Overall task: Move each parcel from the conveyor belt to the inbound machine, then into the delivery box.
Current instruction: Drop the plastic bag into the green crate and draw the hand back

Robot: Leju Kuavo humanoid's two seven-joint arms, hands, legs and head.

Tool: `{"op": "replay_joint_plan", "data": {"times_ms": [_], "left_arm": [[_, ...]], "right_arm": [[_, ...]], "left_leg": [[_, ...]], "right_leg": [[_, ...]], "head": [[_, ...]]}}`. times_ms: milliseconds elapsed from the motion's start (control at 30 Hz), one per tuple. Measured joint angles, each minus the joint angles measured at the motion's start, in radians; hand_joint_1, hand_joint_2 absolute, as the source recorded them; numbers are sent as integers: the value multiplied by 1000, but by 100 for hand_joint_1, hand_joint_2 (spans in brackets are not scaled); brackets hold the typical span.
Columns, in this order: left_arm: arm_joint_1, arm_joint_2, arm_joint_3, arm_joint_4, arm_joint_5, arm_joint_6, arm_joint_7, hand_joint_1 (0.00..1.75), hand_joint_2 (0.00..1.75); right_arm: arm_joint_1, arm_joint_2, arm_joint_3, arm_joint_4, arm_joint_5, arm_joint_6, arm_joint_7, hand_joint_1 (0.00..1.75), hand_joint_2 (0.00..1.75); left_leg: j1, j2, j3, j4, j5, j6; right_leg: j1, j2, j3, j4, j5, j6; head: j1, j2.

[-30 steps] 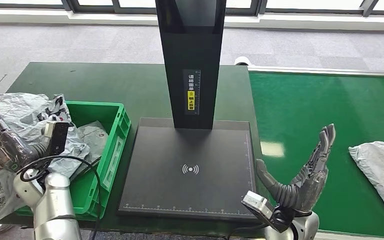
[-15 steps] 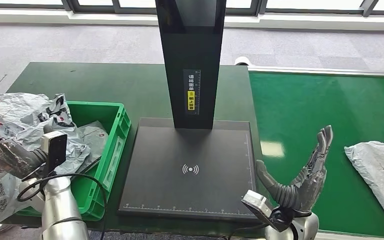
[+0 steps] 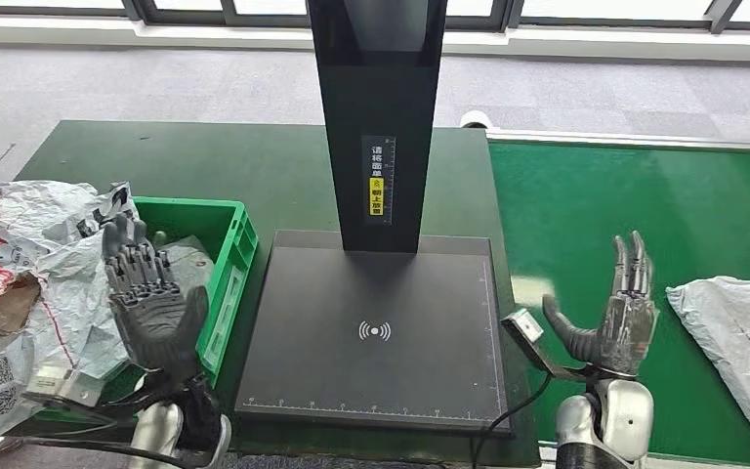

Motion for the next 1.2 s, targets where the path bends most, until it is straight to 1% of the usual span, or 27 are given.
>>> {"op": "replay_joint_plan", "data": {"times_ms": [67,167,200,233,300,367,467,533,733,933,1200], "left_arm": [[13,-3,-33,-15,19,-65,0,0,175],[20,-9,-54,-25,32,-127,0,0,175],[22,-10,-57,-26,34,-140,0,0,175],[22,-11,-58,-26,35,-145,0,0,175],[26,-12,-59,-32,42,-163,0,0,175],[32,-13,-60,-39,45,-181,0,0,175],[46,-13,-64,-45,33,-170,0,0,175],[55,-13,-66,-47,30,-161,0,0,175],[63,-13,-66,-45,6,-128,0,0,175],[68,-13,-66,-40,1,-117,0,0,175],[79,-11,-74,-30,-19,-59,0,0,175]], "right_arm": [[-13,-7,-52,14,64,0,100,0,175],[-14,-47,-59,41,77,0,343,0,175],[-13,-60,-56,50,78,0,404,0,175],[-13,-67,-52,55,78,0,431,0,175],[-13,-137,-14,111,79,0,560,0,175],[-13,-221,28,185,80,0,694,0,175],[-15,-278,39,265,80,0,750,0,175],[-17,-319,41,326,80,0,770,0,175],[-48,-406,6,528,78,0,758,0,175],[-66,-446,-19,644,78,-1,752,0,175],[-107,-487,-40,781,79,0,761,0,175]], "left_leg": [[0,0,0,0,0,0],[0,-1,0,0,-1,1],[0,-1,0,0,-1,1],[0,-1,0,0,-1,1],[0,-1,0,0,-1,1],[0,0,0,0,-1,1],[0,-2,0,0,-1,2],[0,-4,-1,0,-1,3],[-1,-4,-1,0,-1,4],[-1,-4,-1,0,-1,4],[-1,-4,-1,0,-1,4]], "right_leg": [[0,0,0,0,0,0],[0,-1,0,0,0,1],[0,-1,1,0,-1,1],[0,-1,1,0,-1,1],[0,-1,1,0,-1,1],[-1,-1,0,0,-1,1],[-1,-3,1,0,-1,2],[-1,-4,1,0,-2,3],[-2,-4,1,0,-2,3],[-2,-4,1,0,-2,4],[-2,-4,1,0,-2,4]], "head": [[0,0],[0,0],[0,0],[0,0],[0,0],[0,0],[0,0],[0,0],[0,0],[0,0],[0,0]]}}
